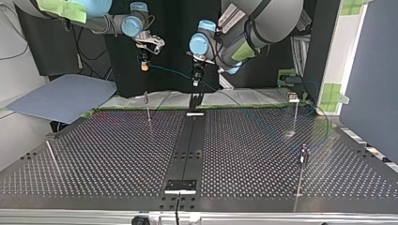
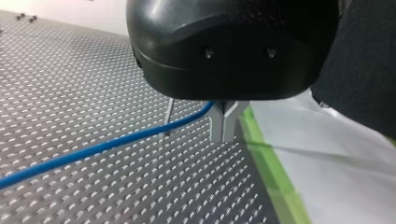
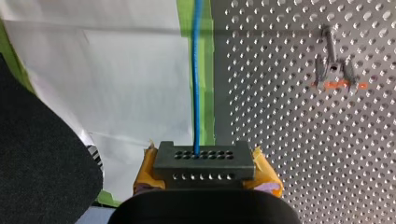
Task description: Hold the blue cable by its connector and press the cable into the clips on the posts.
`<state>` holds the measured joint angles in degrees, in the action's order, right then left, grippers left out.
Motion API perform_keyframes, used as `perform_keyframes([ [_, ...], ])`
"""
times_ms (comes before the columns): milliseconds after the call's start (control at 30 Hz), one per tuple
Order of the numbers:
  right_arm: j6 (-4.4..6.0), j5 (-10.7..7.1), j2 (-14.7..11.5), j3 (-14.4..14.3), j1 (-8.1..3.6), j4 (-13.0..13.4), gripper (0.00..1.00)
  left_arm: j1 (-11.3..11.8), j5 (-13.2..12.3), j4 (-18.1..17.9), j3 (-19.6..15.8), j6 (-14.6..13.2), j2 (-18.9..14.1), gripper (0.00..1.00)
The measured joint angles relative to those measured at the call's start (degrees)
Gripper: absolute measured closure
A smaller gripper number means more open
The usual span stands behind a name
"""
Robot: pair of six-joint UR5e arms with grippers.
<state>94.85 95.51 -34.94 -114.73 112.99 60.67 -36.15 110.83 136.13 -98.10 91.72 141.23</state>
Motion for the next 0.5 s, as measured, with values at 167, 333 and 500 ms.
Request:
perform_keyframes([
  [167,-0.17,-1.72,0.0,0.6,-2.56,0.5,1.00,-2.1,1.3,0.3,2.5,0.3,2.5,1.00],
  [333,-1.11,-3.07,-0.1,2.9,-5.12,-0.9,1.00,-3.5,2.3,0.5,5.0,0.4,4.9,1.00],
  [500,-1.42,-4.00,-1.1,5.1,-6.72,-1.3,1.00,-4.3,3.3,0.5,6.6,0.4,5.7,1.00],
])
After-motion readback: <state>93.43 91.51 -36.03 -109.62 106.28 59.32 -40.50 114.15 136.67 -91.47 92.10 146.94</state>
